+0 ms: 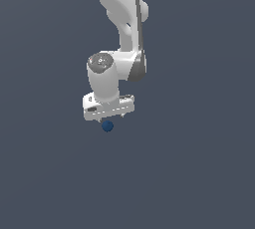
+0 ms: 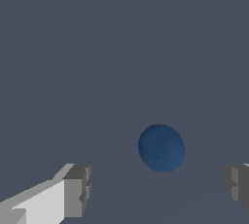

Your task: Pick up the object and move it to a goal position.

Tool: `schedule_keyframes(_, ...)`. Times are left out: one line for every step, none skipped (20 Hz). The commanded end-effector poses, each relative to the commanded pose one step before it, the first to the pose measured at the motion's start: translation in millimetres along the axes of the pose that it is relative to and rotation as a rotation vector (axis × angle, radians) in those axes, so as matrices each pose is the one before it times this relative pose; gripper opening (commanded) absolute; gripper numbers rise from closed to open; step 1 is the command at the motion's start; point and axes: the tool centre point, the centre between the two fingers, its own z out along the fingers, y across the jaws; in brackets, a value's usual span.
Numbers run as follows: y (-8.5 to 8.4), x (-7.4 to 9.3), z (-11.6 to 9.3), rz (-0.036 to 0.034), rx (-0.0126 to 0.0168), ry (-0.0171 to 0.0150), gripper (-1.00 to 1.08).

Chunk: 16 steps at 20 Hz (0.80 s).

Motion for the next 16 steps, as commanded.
schedule_keyframes(7.82,-3.53,11.01,-0.04076,-0.00051,-0.00193,1.00)
schedule_keyframes(2.54,-1.42,3.73,-0.01315,0.00001,-0.00083,1.00)
schedule_keyframes(2.30,-1.37,3.43,-0.01209,0.00005,-0.00074,1.00)
schedule_keyframes(2.06,-1.29,3.13,-0.01105,0.00009,-0.00066,1.00)
schedule_keyframes(1.84,-1.21,2.83,-0.00999,0.00011,-0.00059,1.00)
schedule_keyframes(1.62,-1.10,2.54,-0.00895,0.00012,-0.00051,1.00)
schedule_keyframes(1.41,-1.00,2.24,-0.00789,0.00012,-0.00044,1.00)
schedule_keyframes(1.20,-0.88,1.94,-0.00686,0.00012,-0.00038,1.00)
schedule_keyframes(1.02,-0.76,1.64,-0.00577,0.00011,-0.00031,1.00)
schedule_keyframes(0.81,-0.62,1.34,-0.00475,0.00010,-0.00025,1.00)
schedule_keyframes(0.62,-0.49,1.04,-0.00371,0.00008,-0.00020,1.00)
schedule_keyframes(0.45,-0.36,0.74,-0.00263,0.00006,-0.00014,1.00)
schedule_keyframes(0.29,-0.23,0.45,-0.00154,0.00004,-0.00008,1.00)
schedule_keyframes(0.11,-0.08,0.15,-0.00049,0.00001,-0.00003,1.00)
schedule_keyframes(-0.34,0.05,-0.57,0.00399,0.00018,-0.00052,1.00)
schedule_keyframes(0.01,-0.02,0.39,0.00000,0.00000,0.00000,1.00)
